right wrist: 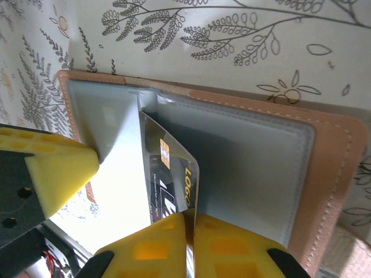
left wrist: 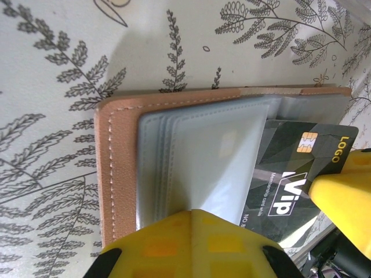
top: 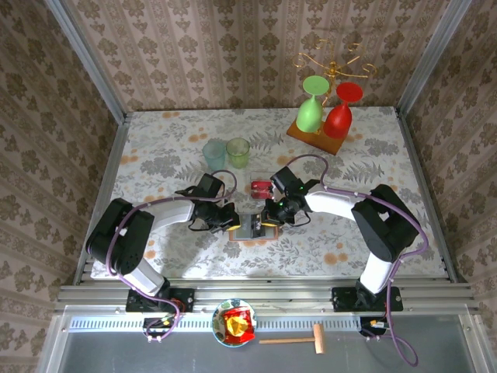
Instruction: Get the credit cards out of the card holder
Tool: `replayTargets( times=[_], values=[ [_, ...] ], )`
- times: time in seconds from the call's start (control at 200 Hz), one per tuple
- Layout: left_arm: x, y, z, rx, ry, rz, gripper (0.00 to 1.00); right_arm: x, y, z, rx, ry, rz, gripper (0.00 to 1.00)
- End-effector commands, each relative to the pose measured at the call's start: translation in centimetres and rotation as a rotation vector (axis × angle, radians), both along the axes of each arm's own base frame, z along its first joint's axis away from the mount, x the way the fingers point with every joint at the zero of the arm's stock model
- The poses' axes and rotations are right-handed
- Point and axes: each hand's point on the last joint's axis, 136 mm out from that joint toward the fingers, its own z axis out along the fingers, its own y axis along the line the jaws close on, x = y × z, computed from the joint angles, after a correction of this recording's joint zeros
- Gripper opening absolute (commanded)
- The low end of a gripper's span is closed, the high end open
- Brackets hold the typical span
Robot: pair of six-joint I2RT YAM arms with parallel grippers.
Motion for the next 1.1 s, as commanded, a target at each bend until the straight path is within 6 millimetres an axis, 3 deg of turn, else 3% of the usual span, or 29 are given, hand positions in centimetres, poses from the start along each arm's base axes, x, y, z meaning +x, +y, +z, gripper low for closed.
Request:
replayTargets(
  times=[0.0,0.8,1.095],
  values=[
    [0.4,0.0,1.2,0.002,-0.031,-0.013,0.05,-0.1,-1.8,0.3,-0.103,-0.015,0.012,0.09],
    [1.3,-0.4,2.6,-0.021,-0.077,-0.014,0.07,0.6,-0.3,3.0,-0.098,-0.058,0.019,0.07],
    [1.3,-0.3,2.6,-0.037,-0.077,-0.011,0.07,0.3,-0.5,2.8,-0.167,-0.060,0.035,0.07]
  ],
)
